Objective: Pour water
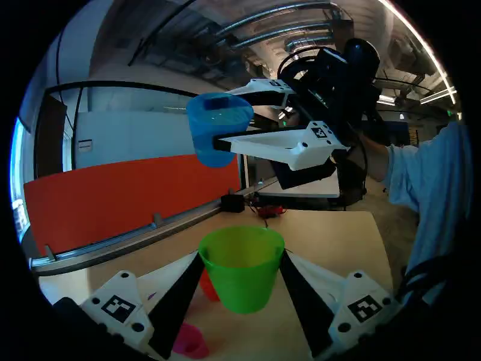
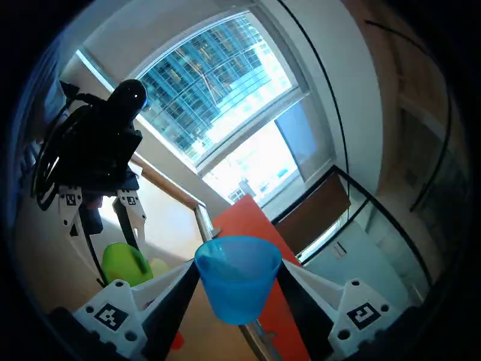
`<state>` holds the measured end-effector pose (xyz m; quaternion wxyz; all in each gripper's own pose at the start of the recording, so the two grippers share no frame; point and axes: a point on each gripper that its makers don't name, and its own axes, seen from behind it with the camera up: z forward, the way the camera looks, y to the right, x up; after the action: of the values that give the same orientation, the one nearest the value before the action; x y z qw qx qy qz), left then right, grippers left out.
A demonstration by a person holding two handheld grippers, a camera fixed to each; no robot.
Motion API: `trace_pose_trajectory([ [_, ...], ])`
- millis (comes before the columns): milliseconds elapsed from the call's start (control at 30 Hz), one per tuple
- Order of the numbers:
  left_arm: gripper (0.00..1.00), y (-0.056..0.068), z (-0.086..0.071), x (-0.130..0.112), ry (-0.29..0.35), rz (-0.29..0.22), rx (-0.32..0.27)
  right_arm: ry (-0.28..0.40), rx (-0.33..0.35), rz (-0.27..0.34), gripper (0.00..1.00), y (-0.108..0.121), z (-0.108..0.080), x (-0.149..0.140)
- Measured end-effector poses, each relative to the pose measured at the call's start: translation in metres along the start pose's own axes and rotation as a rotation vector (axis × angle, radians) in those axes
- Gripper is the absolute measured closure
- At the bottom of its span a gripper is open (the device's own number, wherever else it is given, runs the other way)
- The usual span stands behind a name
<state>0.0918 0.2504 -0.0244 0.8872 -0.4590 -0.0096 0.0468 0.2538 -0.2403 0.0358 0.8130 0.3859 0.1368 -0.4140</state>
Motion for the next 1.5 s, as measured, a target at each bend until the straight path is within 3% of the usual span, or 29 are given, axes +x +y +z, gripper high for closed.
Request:
trace_pose_trajectory([
  [700,0.14,0.006,0.006,0.010,0.015,0.008,-0.013,-0.024,-0.027,-0.172,0.10,0.016,0.000,-0.001],
  [1500,0.14,0.010,0.007,0.010,0.015,0.009,-0.016,-0.033,-0.057,-0.298,0.10,0.028,-0.003,0.002],
])
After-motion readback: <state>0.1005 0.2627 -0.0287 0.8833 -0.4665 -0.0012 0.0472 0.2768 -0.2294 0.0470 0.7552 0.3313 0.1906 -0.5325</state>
